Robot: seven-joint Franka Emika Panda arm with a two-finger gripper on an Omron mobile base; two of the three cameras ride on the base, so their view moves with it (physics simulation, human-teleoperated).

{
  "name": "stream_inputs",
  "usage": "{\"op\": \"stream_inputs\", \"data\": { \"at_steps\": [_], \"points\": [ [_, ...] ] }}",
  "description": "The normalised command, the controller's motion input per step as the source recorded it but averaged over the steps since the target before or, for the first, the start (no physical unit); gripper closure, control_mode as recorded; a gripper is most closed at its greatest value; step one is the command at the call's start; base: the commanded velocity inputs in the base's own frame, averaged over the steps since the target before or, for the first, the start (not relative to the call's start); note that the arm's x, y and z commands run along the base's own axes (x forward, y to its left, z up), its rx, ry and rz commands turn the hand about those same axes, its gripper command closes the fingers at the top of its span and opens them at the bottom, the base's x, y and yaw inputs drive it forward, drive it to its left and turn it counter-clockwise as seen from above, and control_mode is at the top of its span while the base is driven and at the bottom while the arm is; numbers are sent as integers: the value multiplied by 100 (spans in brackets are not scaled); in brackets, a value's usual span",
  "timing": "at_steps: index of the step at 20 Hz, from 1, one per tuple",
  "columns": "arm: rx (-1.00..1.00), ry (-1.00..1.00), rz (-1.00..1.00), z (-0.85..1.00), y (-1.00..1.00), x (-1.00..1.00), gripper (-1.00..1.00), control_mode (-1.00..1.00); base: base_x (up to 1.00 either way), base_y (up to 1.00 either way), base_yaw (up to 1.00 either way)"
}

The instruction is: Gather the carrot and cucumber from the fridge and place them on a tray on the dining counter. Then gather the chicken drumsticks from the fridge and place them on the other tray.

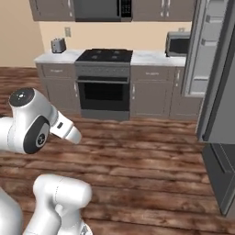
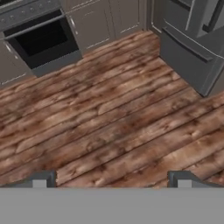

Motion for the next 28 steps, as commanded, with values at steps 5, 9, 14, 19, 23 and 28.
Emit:
{"op": "stream_inputs", "data": {
  "at_steps": [5,9,14,19,23,28],
  "points": [
    [0,0,0,0,0,0,-100,100,64,2,-27],
    [0,0,0,0,0,0,-100,100,70,11,-33],
    [0,0,0,0,0,0,-100,100,82,15,-34],
    [0,0,0,0,0,0,-100,100,80,15,-34],
    [0,0,0,0,0,0,-100,100,49,9,-32],
    [0,0,0,0,0,0,-100,100,45,9,-34]
  ]
}}
